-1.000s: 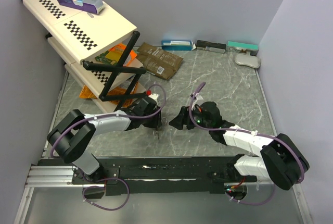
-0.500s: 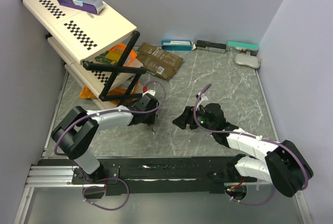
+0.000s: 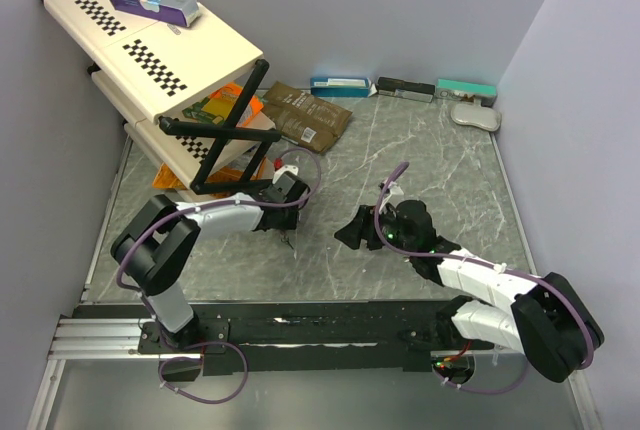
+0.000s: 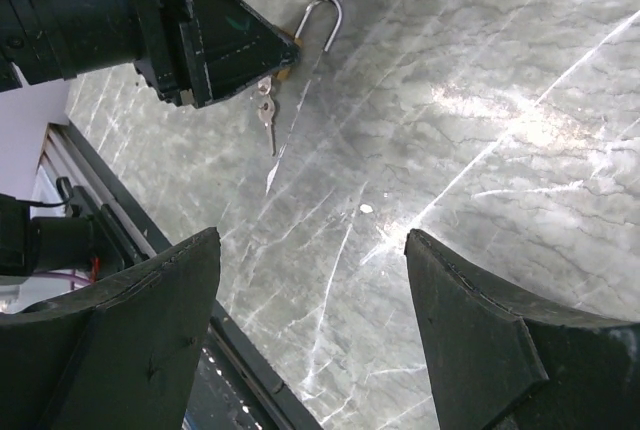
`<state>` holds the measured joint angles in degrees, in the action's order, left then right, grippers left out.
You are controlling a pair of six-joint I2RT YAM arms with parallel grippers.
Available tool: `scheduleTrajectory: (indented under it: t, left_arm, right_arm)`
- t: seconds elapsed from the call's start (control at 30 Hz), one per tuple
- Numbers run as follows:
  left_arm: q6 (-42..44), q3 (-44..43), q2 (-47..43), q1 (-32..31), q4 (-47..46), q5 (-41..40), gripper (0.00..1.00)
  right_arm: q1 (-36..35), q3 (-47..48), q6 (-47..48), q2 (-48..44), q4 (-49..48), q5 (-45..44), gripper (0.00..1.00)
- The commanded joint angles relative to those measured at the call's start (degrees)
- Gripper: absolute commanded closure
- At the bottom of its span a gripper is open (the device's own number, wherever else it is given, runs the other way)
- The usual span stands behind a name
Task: Unlock with the key
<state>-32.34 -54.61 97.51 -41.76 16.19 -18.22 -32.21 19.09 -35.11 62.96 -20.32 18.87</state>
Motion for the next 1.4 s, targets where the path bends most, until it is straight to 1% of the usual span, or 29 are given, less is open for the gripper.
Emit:
scheduleTrajectory:
  t: [0.0,0.03,0.1,0.13,0.2,0.23,0.27,0.3,0.33,0.4,0.43,0.57,0.67,0.7,0.73,0.83,1.03,1.13,1.2,1.27,1.37]
  left_arm:
    - [-0.88,1.7,2.69,0.62,4.83,-2.96,0.81]
    - [-0.71,2.05,1.64,0.54,4.47,-3.14,0.73]
    - [-0.53,2.23,0.84,0.54,3.68,-2.97,0.65]
    - [-0.27,2.4,0.31,0.54,3.42,-2.79,0.56]
    - [-0.01,2.75,-0.22,0.36,2.28,-2.26,0.45]
    - [0.34,3.02,-0.57,0.19,1.92,-2.35,0.36]
    - [0.61,2.93,-0.57,-0.42,1.57,-2.7,0.33]
    - [1.13,2.84,-0.48,-0.86,1.48,-2.96,0.3]
    - [1.92,2.41,-0.4,-1.48,1.48,-3.49,0.24]
    - [2.19,1.79,-0.31,-3.06,1.74,-4.46,0.2]
    - [2.45,1.35,-0.22,-3.59,1.57,-4.46,0.16]
    - [2.28,0.56,-0.83,-4.56,-0.01,-2.44,0.12]
    - [2.37,0.21,-2.41,-4.91,-1.33,-0.59,0.09]
    - [2.8,0.12,-2.85,-5.09,-1.68,-0.33,0.08]
    - [2.98,0.2,-3.99,-5.26,-2.29,0.19,0.05]
    - [3.68,0.03,-6.28,-5.61,-2.47,0.64,0.04]
    - [5.18,0.56,-10.5,-5.62,-3.44,2.83,0.03]
    - [6.14,-0.14,-12.17,-5.62,-3.7,5.38,0.03]
    - [7.11,-0.76,-13.74,-5.62,-3.88,7.31,0.03]
    - [8.34,-1.02,-14.89,-5.62,-3.97,8.63,0.03]
    - [8.61,-0.59,-17.87,-5.62,-3.62,9.6,0.03]
  right_arm:
    - [0.56,-0.02,-0.04,-1.43,-0.69,-0.86,0.19]
    - [0.57,-0.02,0.04,-1.61,-0.52,-1.03,0.19]
    - [0.56,-0.02,0.22,-2.14,0.27,-1.47,0.19]
    - [0.48,0.07,0.31,-2.4,0.54,-1.65,0.18]
    - [0.83,0.42,0.66,-3.1,2.2,-2.26,0.18]
    - [0.66,0.94,0.75,-3.37,2.91,-2.61,0.18]
    - [0.65,1.38,1.27,-3.63,3.87,-2.96,0.18]
    - [0.65,2.17,1.8,-4.15,8.06,-4.18,0.18]
    - [0.57,4.09,2.32,-4.6,10.45,-5.07,0.18]
    - [0.57,5.86,4.08,-6.08,15.55,-8.57,0.19]
    - [0.65,7.44,4.7,-6.7,19.92,-9.9,0.19]
    - [0.74,10.0,6.72,-10.39,28.39,-15.7,0.18]
    - [3.1,10.35,7.07,-12.5,33.13,-17.64,0.18]
    - [4.42,10.26,7.08,-12.51,33.84,-17.21,0.18]
    - [7.39,9.74,7.08,-12.6,34.37,-16.68,0.18]
    - [12.93,9.3,6.38,-12.07,36.83,-14.39,0.18]
    - [16.38,11.49,5.94,-11.1,45.88,-19.31,0.18]
    - [17.88,11.85,4.54,-10.67,50.1,-22.91,0.18]
    - [18.76,11.32,4.0,-10.14,51.51,-24.49,0.21]
    - [19.46,11.23,3.12,-9.35,51.6,-23.54,0.25]
    - [19.73,11.32,1.54,-8.91,52.66,-25.64,0.27]
